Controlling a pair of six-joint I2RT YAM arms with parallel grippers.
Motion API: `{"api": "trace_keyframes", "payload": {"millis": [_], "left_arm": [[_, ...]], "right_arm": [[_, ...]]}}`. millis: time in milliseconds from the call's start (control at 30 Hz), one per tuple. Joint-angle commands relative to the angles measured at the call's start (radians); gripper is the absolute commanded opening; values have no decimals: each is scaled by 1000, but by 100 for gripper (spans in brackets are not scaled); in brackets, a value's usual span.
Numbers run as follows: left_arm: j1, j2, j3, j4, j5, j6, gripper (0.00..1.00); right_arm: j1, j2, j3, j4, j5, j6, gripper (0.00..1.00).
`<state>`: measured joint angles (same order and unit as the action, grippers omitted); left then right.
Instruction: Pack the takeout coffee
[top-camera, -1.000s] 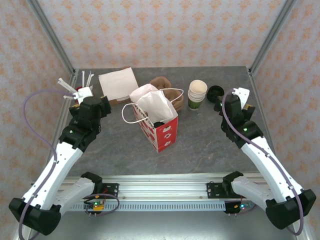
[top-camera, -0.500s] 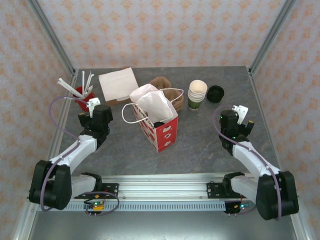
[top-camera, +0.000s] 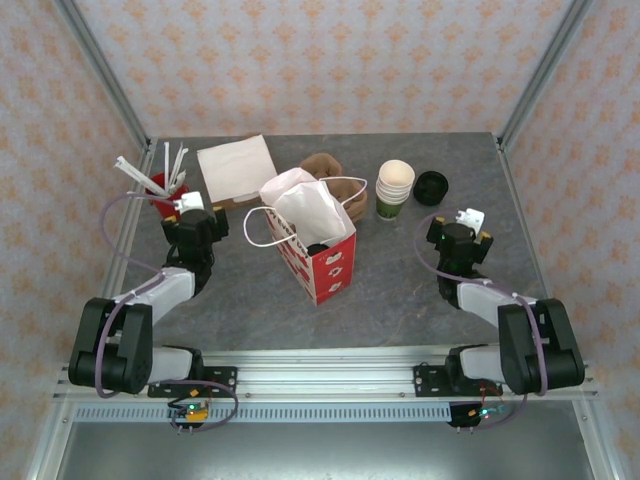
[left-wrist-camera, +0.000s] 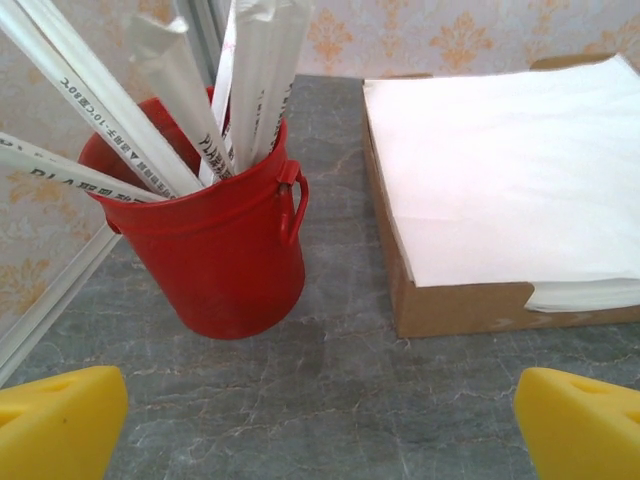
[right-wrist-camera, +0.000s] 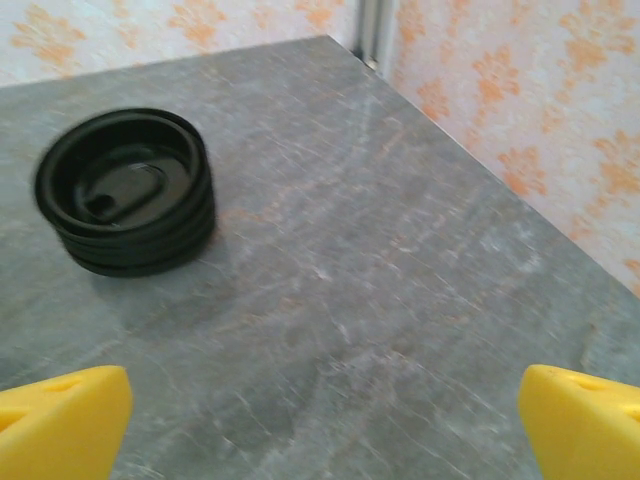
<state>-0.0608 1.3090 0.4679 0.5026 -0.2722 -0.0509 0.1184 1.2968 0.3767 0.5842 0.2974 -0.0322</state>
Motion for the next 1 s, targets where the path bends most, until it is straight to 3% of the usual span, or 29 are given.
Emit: {"api": "trace_keyframes", "payload": {"millis": [0,100,200,333,400,967], "left_arm": [[7,39,-93,204,33,9,100],[13,82,-59,184,65,14,100],[13,193,-67,299,125,48,100],[14,183,-48,247,143,51,100],[14,184,-48,245,145,51,100],[13,186,-45,246,161,59,100]], "right_arm": [[-8,20,-13,101,-93,-29,99],[-11,50,-17,153,-112,-37,99],[-20,119,-34,250,-136,-47,99],[-28,227,-15,312,-134,-42,99],[-44,221,28,209,-149,-22,99],[-71,225,37,201,-176,-3,99]]}}
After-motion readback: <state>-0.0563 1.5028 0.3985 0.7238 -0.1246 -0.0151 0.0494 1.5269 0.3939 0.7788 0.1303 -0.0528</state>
